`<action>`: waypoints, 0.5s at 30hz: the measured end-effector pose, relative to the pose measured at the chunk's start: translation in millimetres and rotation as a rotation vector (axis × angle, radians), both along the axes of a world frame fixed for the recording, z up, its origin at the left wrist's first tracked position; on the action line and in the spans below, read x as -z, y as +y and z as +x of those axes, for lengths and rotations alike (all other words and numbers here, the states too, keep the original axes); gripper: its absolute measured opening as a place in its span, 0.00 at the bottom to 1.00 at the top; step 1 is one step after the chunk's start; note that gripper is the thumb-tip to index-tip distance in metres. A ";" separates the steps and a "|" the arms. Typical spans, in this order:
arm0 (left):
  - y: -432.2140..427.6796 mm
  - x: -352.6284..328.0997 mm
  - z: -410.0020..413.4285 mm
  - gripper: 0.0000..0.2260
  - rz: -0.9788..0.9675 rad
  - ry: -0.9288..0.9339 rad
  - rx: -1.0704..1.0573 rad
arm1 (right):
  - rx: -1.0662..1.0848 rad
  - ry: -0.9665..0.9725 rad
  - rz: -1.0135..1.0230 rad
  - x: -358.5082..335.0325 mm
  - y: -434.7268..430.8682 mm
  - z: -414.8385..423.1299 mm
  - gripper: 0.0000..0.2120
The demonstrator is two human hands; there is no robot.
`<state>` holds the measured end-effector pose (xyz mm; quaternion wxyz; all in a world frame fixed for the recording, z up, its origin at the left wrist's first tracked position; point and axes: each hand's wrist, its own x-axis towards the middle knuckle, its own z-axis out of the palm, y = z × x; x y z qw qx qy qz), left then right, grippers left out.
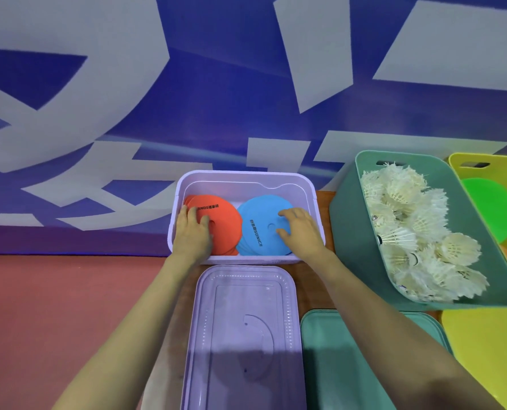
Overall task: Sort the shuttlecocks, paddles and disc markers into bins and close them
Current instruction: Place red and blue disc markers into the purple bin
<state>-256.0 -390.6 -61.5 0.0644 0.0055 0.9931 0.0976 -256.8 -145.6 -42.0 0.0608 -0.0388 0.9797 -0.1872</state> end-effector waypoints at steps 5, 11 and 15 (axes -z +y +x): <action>13.1 -25.9 37.6 0.19 0.333 0.213 0.000 | -0.098 0.144 -0.170 -14.9 -10.6 35.8 0.19; 33.6 -24.0 146.2 0.16 0.560 0.492 -0.112 | -0.228 0.409 -0.350 -10.0 -18.5 112.2 0.17; 30.4 29.8 193.9 0.25 0.395 0.127 -0.344 | -0.209 0.270 -0.277 24.4 -10.9 150.6 0.18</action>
